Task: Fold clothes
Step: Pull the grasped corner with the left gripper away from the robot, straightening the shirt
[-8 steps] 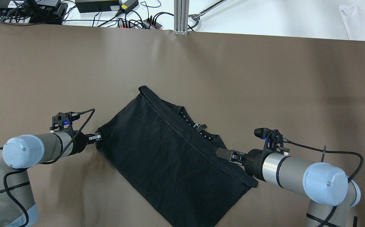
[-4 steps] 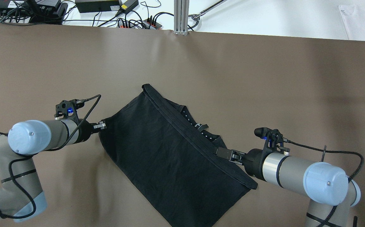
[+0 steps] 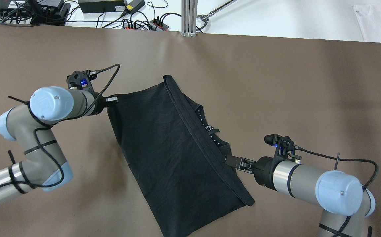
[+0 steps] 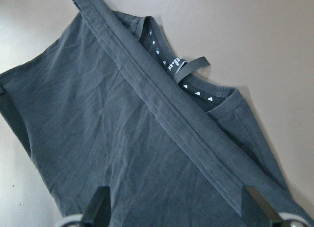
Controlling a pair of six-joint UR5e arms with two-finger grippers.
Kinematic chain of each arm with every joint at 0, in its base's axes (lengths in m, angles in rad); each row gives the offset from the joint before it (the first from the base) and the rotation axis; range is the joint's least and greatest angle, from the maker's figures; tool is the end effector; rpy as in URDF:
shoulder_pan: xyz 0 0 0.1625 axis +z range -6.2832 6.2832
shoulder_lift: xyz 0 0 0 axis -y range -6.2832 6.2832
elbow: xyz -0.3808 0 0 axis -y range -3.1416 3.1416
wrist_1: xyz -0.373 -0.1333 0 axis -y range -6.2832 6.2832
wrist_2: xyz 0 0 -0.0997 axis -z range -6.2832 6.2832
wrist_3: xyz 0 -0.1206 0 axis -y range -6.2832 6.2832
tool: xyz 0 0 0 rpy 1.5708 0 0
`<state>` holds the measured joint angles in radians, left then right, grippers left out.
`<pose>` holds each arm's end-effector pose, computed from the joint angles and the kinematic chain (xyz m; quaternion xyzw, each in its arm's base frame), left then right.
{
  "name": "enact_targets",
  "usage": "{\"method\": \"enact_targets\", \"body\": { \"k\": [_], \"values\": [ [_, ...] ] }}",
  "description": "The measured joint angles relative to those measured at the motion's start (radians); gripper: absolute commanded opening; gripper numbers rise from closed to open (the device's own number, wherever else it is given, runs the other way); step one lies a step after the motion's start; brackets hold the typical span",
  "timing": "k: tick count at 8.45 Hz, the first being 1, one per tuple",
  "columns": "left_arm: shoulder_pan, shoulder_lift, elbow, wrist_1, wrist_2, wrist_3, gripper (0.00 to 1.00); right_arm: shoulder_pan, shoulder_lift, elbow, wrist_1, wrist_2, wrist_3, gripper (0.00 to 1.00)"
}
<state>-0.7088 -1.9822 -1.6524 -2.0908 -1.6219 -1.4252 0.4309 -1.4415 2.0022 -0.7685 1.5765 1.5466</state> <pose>0.3999 -0.5104 0.3142 0.1806 0.4506 -0.2310 0.8432 -0.4021 -0.3308 0.2691 0.1400 -0.6142 0.1551 0.7610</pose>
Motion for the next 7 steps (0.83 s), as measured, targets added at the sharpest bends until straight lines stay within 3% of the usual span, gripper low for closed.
{"method": "enact_targets", "body": {
  "k": [4,7],
  "values": [
    [-0.084,-0.282,0.356,0.000,-0.020,0.096,0.00,-0.003,0.000,0.000,-0.002,-0.002,0.001,0.94],
    [-0.099,-0.442,0.542,-0.004,-0.018,0.115,0.00,-0.002,-0.002,-0.001,-0.003,-0.004,-0.006,0.94]
  ]
}}
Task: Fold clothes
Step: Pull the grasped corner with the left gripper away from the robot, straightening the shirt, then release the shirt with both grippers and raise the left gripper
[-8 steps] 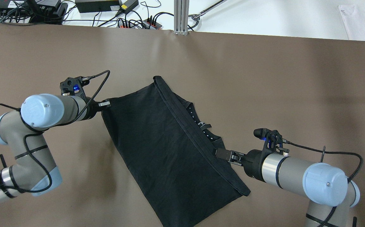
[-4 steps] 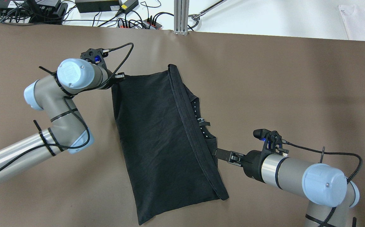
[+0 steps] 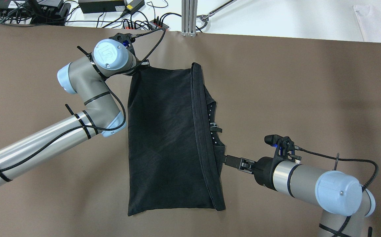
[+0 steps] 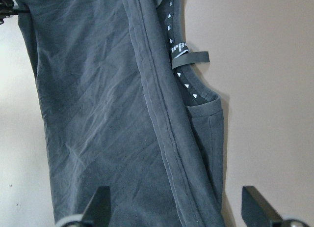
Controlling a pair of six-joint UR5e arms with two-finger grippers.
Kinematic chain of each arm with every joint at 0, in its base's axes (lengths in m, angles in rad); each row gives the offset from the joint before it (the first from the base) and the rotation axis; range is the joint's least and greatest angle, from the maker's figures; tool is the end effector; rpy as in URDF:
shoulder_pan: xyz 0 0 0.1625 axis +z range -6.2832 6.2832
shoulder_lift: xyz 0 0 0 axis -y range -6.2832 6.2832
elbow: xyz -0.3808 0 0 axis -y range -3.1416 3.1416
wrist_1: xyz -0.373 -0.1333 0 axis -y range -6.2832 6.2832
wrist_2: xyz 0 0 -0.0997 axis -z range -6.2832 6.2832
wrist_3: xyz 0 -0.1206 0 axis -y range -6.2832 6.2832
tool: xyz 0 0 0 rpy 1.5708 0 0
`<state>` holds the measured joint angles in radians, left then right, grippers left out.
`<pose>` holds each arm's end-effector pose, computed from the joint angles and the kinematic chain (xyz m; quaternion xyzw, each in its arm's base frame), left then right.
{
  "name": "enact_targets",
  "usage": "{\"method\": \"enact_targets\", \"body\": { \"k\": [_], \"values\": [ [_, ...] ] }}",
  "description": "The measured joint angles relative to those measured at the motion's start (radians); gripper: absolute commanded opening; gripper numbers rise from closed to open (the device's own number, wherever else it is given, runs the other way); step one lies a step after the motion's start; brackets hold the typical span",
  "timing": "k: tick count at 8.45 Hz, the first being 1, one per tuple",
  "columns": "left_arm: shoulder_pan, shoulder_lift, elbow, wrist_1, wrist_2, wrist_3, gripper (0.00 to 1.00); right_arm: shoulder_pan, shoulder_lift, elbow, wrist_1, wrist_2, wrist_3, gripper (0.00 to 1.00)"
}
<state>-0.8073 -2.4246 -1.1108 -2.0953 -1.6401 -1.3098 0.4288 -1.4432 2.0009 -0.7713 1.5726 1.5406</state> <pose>0.4543 -0.6554 0.2634 0.1988 0.3970 -0.2269 0.8668 -0.4030 -0.3306 0.2709 0.1421 -0.6114 0.1536 0.7632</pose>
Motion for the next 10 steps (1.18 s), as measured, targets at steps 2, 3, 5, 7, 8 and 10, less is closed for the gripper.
{"method": "enact_targets", "body": {
  "k": [2,3,5,7,8,10],
  "values": [
    [0.000,-0.047,0.061,-0.008,0.005,0.002,0.00,0.000,0.000,0.000,0.000,0.001,-0.002,0.94],
    [0.000,-0.055,0.084,-0.025,0.007,0.003,0.00,0.000,0.000,0.000,0.000,0.001,-0.003,0.95],
    [0.003,-0.060,0.122,-0.073,0.019,0.004,0.00,-0.001,0.000,0.001,0.000,0.000,-0.003,0.95],
    [0.004,-0.063,0.133,-0.090,0.027,0.004,0.00,-0.001,0.001,0.001,0.000,0.000,-0.004,0.95],
    [0.005,-0.067,0.134,-0.093,0.029,0.004,0.00,-0.001,0.001,0.001,0.000,0.000,-0.004,0.95],
    [0.005,-0.078,0.136,-0.096,0.031,0.004,1.00,-0.001,0.000,0.001,0.000,0.000,-0.004,0.95]
  ]
}}
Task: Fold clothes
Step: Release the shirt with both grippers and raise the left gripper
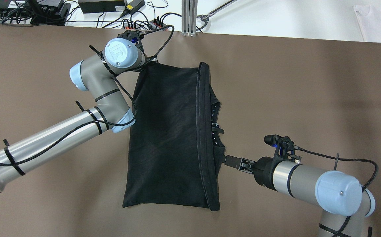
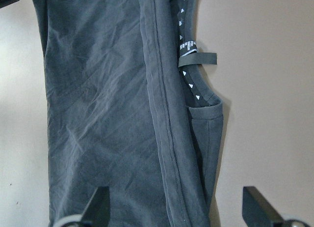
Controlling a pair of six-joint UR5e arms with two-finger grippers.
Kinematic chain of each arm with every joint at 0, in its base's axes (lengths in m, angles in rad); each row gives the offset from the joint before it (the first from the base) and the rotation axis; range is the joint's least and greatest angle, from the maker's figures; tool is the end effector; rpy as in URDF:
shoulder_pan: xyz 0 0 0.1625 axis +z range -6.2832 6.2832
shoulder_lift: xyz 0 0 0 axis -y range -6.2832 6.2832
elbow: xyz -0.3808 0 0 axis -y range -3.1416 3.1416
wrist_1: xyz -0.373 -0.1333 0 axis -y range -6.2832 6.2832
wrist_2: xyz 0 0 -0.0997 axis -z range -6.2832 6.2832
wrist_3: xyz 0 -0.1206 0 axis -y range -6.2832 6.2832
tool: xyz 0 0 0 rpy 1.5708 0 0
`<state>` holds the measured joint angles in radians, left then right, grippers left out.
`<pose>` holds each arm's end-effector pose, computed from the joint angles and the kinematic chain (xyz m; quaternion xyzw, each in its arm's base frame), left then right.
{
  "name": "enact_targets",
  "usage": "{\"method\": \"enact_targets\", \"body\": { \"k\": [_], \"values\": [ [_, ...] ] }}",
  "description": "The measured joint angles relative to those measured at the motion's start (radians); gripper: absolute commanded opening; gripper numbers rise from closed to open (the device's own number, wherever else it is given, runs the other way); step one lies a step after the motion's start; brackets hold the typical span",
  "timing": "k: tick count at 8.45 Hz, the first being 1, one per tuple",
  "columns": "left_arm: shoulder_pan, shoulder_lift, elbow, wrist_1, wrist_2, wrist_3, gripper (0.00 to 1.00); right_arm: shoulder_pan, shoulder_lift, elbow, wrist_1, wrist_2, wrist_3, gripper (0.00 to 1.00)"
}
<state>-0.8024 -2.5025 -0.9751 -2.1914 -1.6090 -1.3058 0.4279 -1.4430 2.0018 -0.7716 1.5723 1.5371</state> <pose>0.4730 -0.6745 0.2546 0.2195 0.4048 -0.2272 0.8581 -0.4031 -0.3301 0.2705 0.1431 -0.6115 0.1519 0.7632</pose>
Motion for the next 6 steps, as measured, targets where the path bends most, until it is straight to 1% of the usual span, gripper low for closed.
{"method": "enact_targets", "body": {
  "k": [4,5,6],
  "values": [
    [0.003,-0.016,-0.004,0.001,0.061,0.001,1.00,-0.001,0.013,-0.012,-0.006,0.001,-0.001,0.95],
    [-0.003,-0.021,-0.017,0.001,0.054,0.014,1.00,0.000,0.039,-0.018,-0.039,0.002,-0.005,0.95],
    [-0.013,-0.020,-0.036,0.002,0.026,0.031,1.00,0.003,0.088,-0.026,-0.110,0.002,-0.037,0.95]
  ]
}}
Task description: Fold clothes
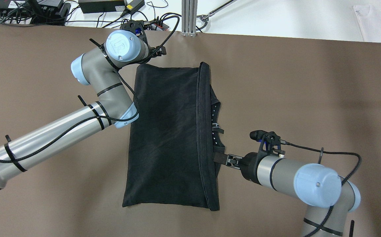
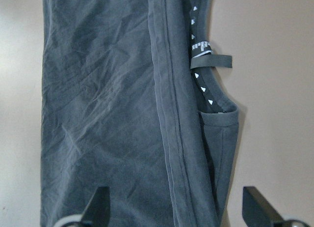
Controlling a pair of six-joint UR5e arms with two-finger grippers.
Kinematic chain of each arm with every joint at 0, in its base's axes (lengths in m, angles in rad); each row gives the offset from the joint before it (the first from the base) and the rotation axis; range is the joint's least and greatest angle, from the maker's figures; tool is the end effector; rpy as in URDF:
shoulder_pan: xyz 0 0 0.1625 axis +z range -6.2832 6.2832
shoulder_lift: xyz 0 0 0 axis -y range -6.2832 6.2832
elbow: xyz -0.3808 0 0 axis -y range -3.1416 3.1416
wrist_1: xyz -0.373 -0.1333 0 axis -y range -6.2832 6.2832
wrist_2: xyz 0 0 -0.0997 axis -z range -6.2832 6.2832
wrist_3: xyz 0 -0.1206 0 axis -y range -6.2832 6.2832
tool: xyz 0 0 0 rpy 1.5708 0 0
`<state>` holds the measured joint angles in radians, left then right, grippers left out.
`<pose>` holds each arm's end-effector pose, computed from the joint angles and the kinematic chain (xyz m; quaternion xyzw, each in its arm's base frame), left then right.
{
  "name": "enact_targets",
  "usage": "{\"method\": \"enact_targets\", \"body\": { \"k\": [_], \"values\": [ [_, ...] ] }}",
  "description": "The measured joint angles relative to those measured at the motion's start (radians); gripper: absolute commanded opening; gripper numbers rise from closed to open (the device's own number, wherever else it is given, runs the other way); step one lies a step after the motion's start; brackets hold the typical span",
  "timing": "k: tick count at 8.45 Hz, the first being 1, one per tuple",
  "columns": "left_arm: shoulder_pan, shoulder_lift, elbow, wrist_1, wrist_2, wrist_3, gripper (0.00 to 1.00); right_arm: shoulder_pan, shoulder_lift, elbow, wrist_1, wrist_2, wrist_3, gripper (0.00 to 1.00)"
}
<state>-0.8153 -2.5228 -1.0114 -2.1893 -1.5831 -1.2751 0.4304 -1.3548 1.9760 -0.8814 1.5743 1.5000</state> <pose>0.4594 -0.6800 0.2202 0.2508 0.4143 -0.2219 0.8463 -0.4236 -0.3407 0.2520 0.1498 -0.5907 0.1407 0.7803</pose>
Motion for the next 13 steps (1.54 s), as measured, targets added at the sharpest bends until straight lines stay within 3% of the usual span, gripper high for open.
{"method": "enact_targets", "body": {
  "k": [2,4,6,8,13],
  "values": [
    [-0.028,0.034,-0.066,0.000,-0.079,0.021,1.00,0.007,0.080,-0.009,-0.173,-0.002,-0.152,0.95],
    [-0.065,0.124,-0.183,-0.002,-0.165,0.051,1.00,0.012,0.119,-0.042,-0.251,-0.034,-0.249,0.95],
    [-0.093,0.242,-0.344,0.001,-0.237,0.077,1.00,0.014,0.217,-0.174,-0.266,-0.122,-0.274,0.95],
    [-0.099,0.317,-0.440,0.003,-0.254,0.084,1.00,0.031,0.304,-0.299,-0.264,-0.189,-0.322,0.95],
    [-0.099,0.343,-0.467,0.003,-0.255,0.088,1.00,0.093,0.518,-0.621,-0.245,-0.258,-0.370,0.95]
  ]
}}
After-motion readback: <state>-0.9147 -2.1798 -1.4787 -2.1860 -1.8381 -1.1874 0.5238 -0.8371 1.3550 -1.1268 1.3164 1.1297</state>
